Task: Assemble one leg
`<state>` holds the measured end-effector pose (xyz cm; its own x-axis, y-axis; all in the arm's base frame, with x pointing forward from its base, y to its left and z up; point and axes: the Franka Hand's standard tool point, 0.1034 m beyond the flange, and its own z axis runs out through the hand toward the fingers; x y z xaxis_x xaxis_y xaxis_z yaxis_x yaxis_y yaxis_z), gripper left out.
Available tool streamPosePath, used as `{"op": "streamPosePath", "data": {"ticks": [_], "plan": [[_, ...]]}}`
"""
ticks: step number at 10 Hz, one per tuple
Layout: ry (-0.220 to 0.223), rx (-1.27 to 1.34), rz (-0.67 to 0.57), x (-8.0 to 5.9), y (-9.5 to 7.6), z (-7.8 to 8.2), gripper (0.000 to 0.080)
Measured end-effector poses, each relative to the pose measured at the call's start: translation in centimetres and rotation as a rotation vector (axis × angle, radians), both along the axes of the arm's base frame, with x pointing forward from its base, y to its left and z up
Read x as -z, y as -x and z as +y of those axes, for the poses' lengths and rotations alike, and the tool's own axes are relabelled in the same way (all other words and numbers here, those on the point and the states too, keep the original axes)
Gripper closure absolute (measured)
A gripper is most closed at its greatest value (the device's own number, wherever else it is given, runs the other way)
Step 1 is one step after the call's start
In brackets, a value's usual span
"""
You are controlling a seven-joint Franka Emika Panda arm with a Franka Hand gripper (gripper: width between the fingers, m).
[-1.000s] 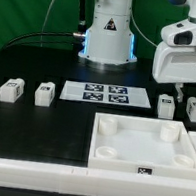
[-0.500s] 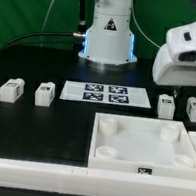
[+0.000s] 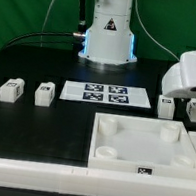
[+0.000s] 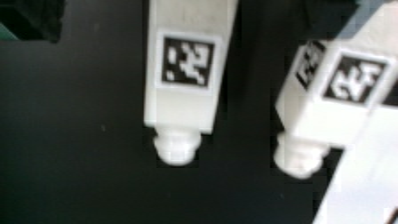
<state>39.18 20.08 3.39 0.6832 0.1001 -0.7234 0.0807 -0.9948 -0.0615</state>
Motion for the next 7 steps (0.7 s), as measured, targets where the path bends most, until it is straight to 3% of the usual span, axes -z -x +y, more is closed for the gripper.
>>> {"op": "streamPosePath", "data": {"ticks": [7], "plan": [[-0.004,0.013,-0.007,2.4,0.4,0.0,0.0150]]}}
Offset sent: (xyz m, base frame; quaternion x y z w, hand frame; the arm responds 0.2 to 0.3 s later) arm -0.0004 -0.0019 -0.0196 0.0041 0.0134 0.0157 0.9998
